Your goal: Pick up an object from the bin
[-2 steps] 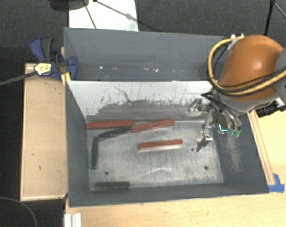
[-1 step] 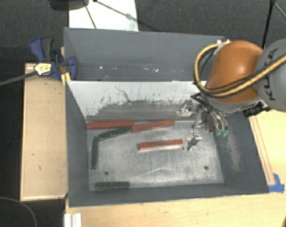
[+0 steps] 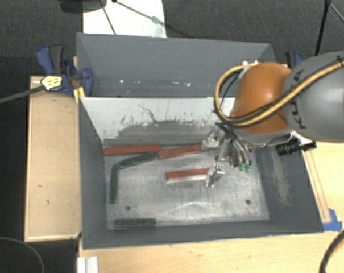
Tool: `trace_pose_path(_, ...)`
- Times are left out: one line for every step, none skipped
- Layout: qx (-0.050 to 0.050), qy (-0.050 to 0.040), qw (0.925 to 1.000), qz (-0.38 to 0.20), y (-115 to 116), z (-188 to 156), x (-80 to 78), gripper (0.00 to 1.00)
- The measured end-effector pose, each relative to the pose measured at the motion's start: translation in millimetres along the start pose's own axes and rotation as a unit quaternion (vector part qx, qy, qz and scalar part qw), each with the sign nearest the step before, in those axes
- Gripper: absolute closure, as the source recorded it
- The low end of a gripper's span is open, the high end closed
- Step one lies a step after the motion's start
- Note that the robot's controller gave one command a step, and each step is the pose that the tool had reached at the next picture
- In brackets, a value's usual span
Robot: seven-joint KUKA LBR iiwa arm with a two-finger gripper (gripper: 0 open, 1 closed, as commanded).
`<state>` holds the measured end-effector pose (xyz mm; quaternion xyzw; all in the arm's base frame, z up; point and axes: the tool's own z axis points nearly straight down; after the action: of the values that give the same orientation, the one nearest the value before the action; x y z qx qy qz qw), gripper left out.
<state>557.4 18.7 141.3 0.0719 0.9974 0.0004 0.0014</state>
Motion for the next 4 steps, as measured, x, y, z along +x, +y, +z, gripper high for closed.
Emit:
trace_pose_path(0.000, -0.0001, 0.9875, -0.158, 29, 66, -33.5, 1.00)
trace_pose_path(0.000, -0.0001, 0.9875, -0.158, 29, 67, -33.6, 1.00)
trace_pose_path(0.000, 0.0023, 0.9856, -0.169, 31, -19, -21.7, 0.00)
trace_pose_path(0.000, 0.0014, 0.9836, -0.180, 34, -102, -14.5, 0.00)
